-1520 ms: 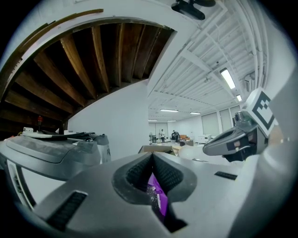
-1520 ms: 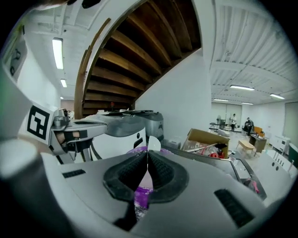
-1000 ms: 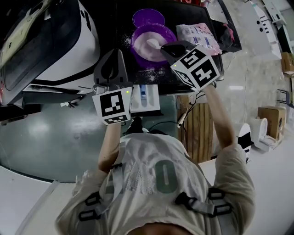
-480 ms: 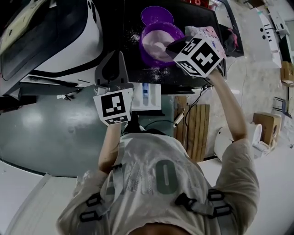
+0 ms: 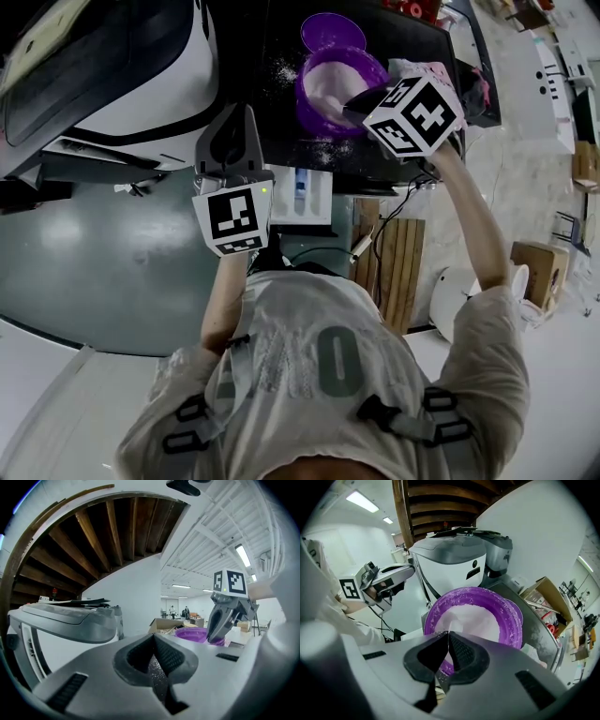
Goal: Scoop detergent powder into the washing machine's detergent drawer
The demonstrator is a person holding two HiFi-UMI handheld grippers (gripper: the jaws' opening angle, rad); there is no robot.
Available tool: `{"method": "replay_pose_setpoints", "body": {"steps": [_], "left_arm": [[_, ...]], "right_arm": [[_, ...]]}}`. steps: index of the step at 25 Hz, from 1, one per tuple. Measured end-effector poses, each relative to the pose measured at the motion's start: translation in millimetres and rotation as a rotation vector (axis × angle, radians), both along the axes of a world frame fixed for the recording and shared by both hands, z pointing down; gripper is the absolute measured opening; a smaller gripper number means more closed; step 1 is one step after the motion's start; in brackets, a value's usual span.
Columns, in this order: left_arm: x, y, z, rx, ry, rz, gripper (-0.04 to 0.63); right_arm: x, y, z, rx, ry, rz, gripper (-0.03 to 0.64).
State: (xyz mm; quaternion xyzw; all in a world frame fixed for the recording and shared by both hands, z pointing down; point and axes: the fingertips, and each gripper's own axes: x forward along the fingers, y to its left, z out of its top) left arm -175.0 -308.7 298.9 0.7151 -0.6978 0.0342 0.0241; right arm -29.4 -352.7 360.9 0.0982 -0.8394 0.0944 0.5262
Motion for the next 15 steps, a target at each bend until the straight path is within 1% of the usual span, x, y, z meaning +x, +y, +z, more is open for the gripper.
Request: {"method": "replay_pose_setpoints", "body": {"steps": [6,10,15], "left_arm": [[-7.7,2.4,3.1,-0.009,0.005,-0.021,0.020],[-7.5,1.9,2.0,-0.007,0.002,-0.018,0.020],[-5.4,2.3,-0.9,-0.006,-0.006,-0.011,0.020]], "right_arm": [[-2.1,4.3,-3.9,-0.122,-0.100,0.093,0.011],[-4.2,3.9,-11.0,-0.243,-0.218,0.195,0.011],[-5.4,-1.5,-19.0,-0.368,-0.364,0.337,0.011]]}}
